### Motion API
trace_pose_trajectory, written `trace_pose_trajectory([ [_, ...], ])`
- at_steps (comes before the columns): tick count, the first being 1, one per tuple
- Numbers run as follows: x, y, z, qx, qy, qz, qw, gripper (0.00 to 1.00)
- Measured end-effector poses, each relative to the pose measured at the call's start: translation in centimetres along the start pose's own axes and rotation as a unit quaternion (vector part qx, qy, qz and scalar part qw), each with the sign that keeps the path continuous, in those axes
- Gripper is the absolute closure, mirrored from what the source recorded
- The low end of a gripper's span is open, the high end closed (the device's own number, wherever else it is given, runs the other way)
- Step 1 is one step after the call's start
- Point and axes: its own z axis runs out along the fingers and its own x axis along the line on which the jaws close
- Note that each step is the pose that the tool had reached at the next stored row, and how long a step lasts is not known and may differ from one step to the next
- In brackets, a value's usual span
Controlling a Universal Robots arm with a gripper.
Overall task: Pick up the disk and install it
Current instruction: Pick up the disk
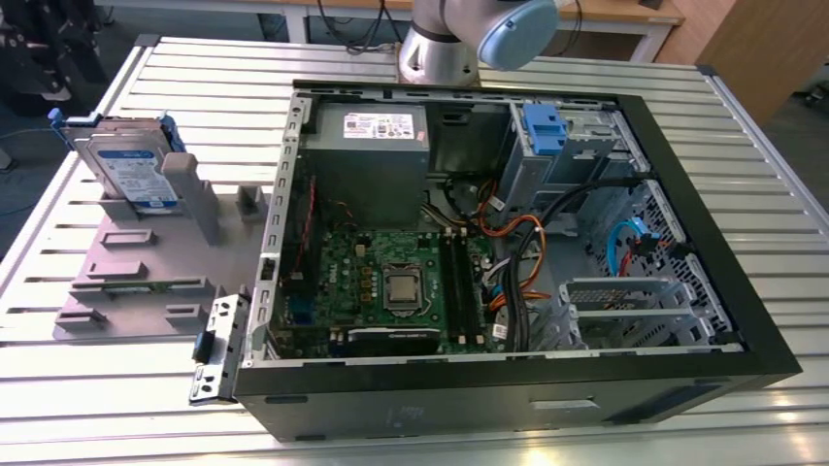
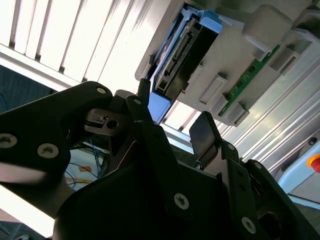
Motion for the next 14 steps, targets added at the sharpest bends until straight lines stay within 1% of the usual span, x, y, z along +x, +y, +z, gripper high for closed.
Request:
trace_pose_trajectory([
  [14,0.0,-0.02,0.44,0.0,0.0004,0.0,1.0,0.41],
])
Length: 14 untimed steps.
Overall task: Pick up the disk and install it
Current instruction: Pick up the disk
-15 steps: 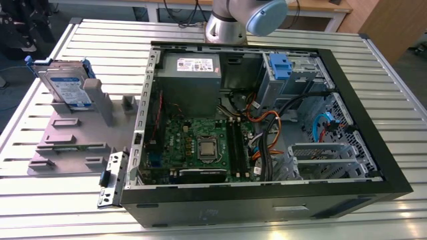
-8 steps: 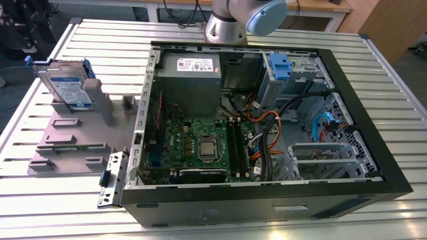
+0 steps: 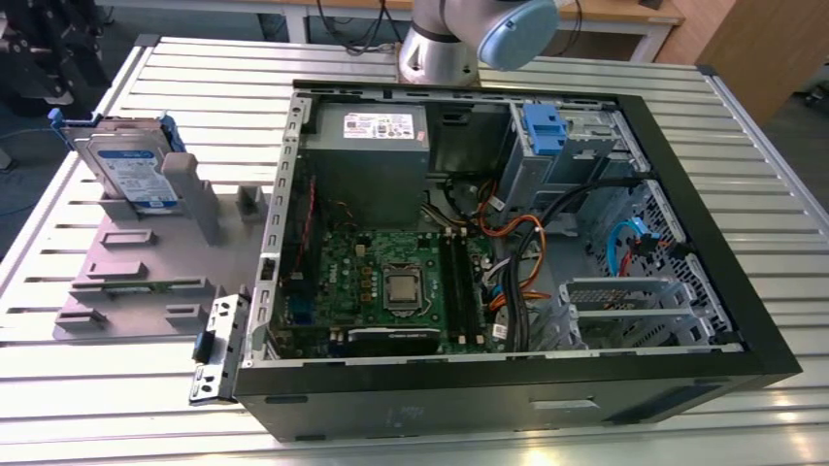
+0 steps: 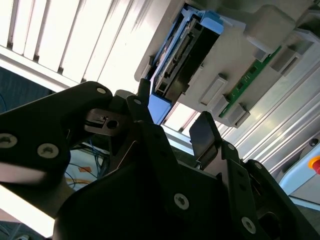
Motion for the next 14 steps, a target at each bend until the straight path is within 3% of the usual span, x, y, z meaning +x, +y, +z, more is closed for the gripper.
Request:
trace_pose_trajectory([
  [14,0.0,-0.01,0.3,0.0,0.0,0.0,1.0,0.41],
])
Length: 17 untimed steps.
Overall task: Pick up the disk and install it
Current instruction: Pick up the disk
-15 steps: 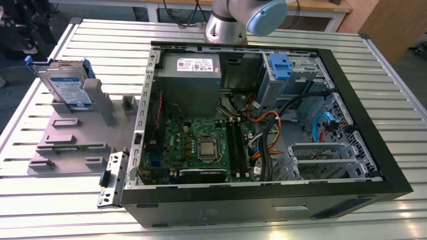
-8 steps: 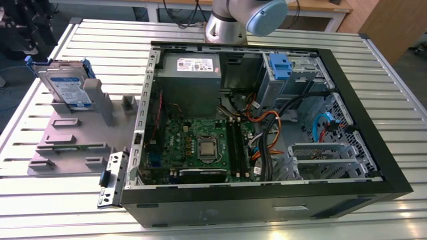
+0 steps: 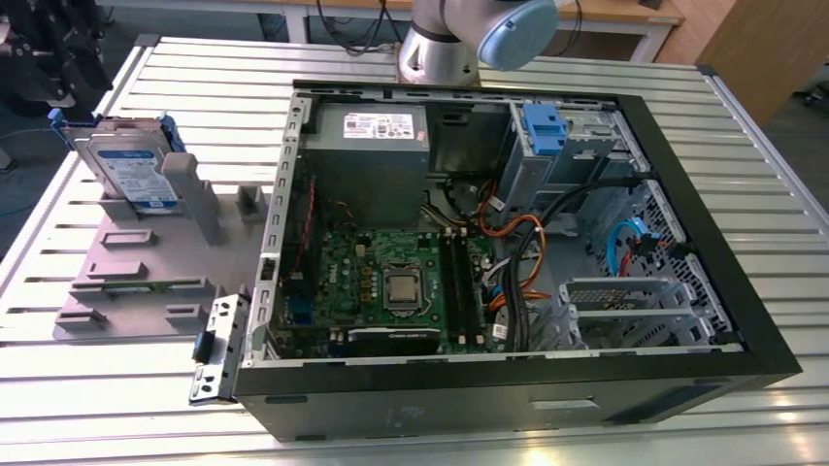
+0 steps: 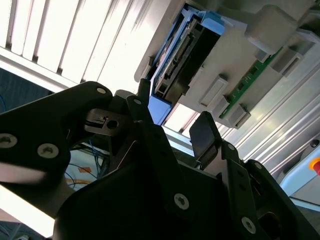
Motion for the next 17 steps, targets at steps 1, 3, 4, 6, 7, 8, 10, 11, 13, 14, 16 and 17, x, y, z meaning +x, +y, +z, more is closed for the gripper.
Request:
trace_pose_trajectory([
  [1,0.0,0.0,0.02,0.0,0.0,0.0,1.0,0.41],
  [3,0.0,0.0,0.06,0.0,0.0,0.0,1.0,0.41],
  [4,0.0,0.0,0.09,0.0,0.0,0.0,1.0,0.41],
  [6,0.0,0.0,0.13,0.0,0.0,0.0,1.0,0.41],
  [7,0.0,0.0,0.15,0.0,0.0,0.0,1.0,0.41],
  [8,0.0,-0.01,0.17,0.0,0.0,0.0,1.0,0.41],
  [10,0.0,-0.01,0.2,0.0,0.0,0.0,1.0,0.41],
  [11,0.0,-0.01,0.22,0.0,0.0,0.0,1.0,0.41],
  [13,0.0,-0.01,0.26,0.0,0.0,0.0,1.0,0.41],
  [14,0.0,-0.01,0.28,0.0,0.0,0.0,1.0,0.41],
  [16,0.0,-0.01,0.32,0.0,0.0,0.0,1.0,0.41],
  [17,0.0,-0.01,0.34,0.0,0.0,0.0,1.0,0.41],
])
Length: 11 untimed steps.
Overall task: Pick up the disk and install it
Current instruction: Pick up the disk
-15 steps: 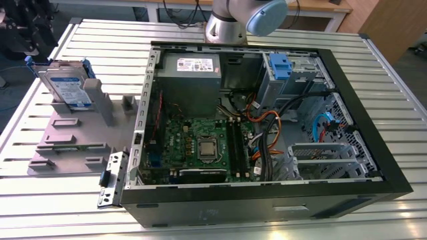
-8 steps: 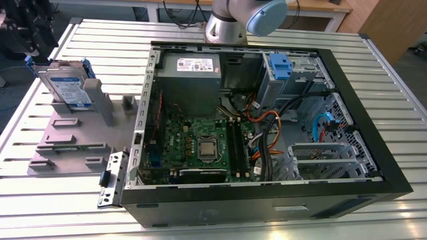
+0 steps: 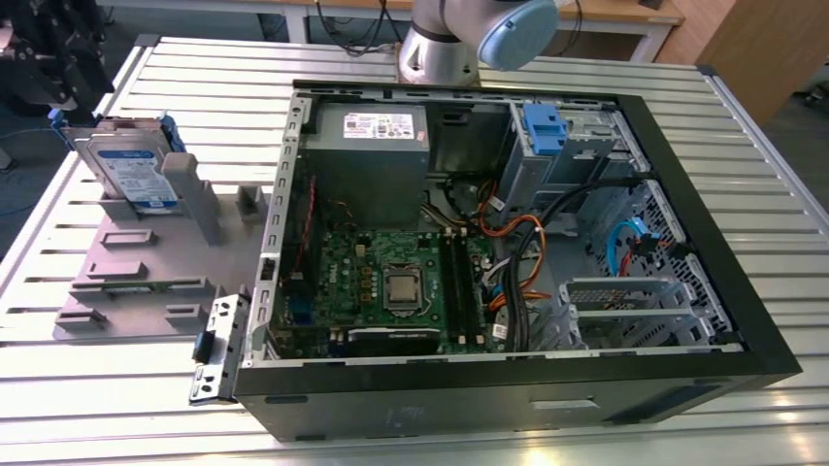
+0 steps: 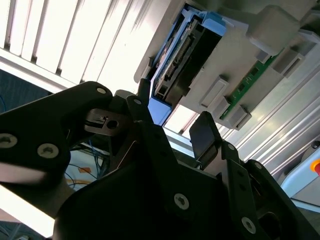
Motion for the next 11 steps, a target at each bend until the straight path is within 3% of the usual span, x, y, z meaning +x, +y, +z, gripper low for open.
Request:
trace_pose_trajectory([
  [11,0.0,-0.01,0.24,0.0,0.0,0.0,1.0,0.41],
])
